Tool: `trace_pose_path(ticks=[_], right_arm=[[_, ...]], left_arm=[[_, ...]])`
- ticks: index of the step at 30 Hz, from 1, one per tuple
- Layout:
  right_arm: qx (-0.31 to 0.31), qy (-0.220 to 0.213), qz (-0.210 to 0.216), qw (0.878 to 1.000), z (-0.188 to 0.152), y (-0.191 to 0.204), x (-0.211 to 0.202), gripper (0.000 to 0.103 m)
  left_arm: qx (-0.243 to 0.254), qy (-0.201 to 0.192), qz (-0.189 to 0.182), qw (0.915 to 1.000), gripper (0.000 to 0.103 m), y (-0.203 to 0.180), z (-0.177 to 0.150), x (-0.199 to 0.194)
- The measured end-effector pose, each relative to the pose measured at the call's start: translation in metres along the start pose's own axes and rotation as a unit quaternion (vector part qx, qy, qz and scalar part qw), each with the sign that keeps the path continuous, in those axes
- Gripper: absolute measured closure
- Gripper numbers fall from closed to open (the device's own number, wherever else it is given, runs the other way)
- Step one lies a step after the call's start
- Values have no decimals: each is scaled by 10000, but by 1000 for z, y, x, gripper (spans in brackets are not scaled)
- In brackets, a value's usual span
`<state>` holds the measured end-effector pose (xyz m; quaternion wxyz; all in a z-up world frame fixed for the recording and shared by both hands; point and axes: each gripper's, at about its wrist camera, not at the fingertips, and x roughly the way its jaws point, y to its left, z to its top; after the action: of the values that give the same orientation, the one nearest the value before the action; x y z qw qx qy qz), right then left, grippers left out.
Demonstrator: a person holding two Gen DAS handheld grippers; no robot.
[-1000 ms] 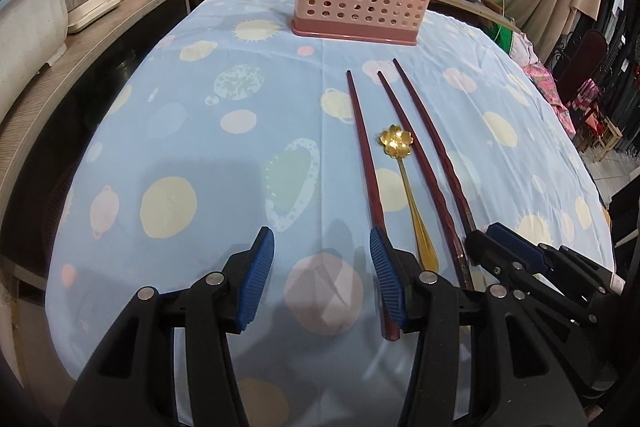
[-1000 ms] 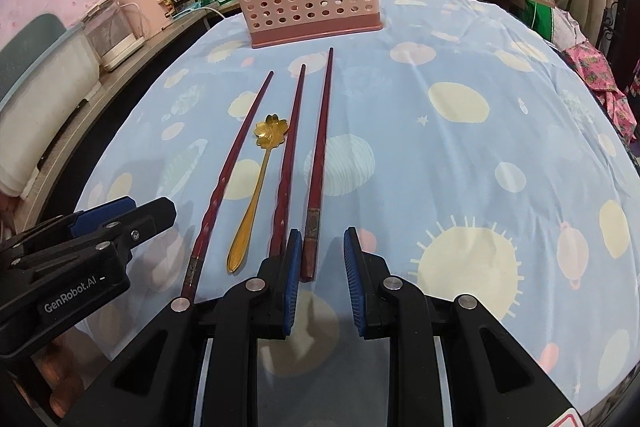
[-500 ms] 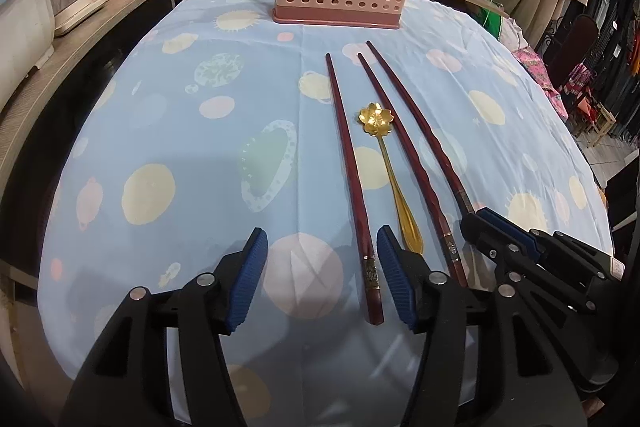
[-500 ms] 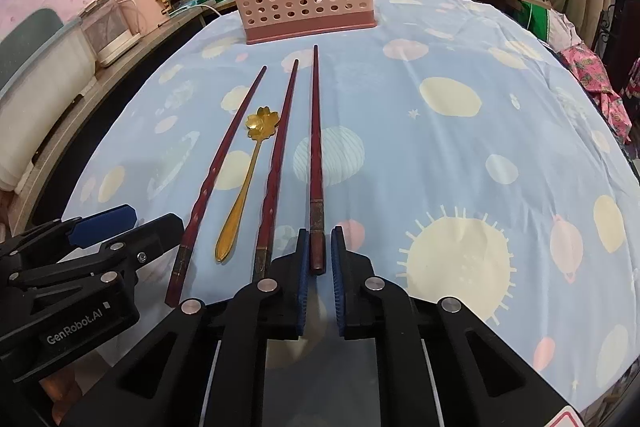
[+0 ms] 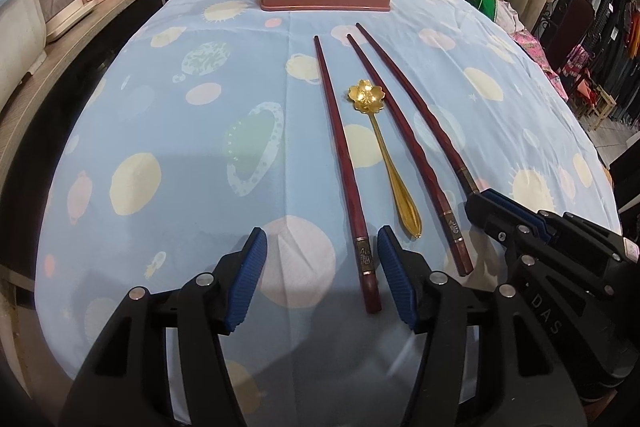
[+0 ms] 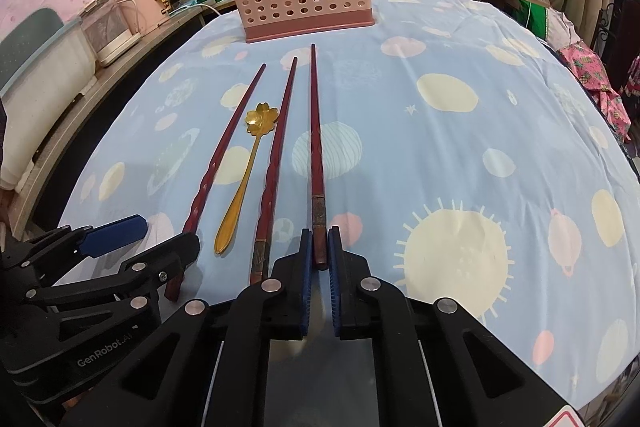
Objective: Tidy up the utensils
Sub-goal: 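Grasp a dark red chopstick with the left tool while the right tool grasps another dark red chopstick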
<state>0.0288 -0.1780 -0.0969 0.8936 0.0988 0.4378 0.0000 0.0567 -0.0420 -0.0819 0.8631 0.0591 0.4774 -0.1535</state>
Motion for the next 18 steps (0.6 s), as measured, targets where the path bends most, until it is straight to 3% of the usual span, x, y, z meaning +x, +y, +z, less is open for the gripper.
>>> trace_pose_path(ticks=[7, 18], right_arm=[[-4, 1, -1, 10000, 0, 0, 0, 96], [-6, 1, -1, 10000, -2, 0, -1, 96]], left_arm=[[113, -38, 78, 9999, 51, -3, -2, 0], [190, -38, -82, 9998, 96, -4, -4, -4]])
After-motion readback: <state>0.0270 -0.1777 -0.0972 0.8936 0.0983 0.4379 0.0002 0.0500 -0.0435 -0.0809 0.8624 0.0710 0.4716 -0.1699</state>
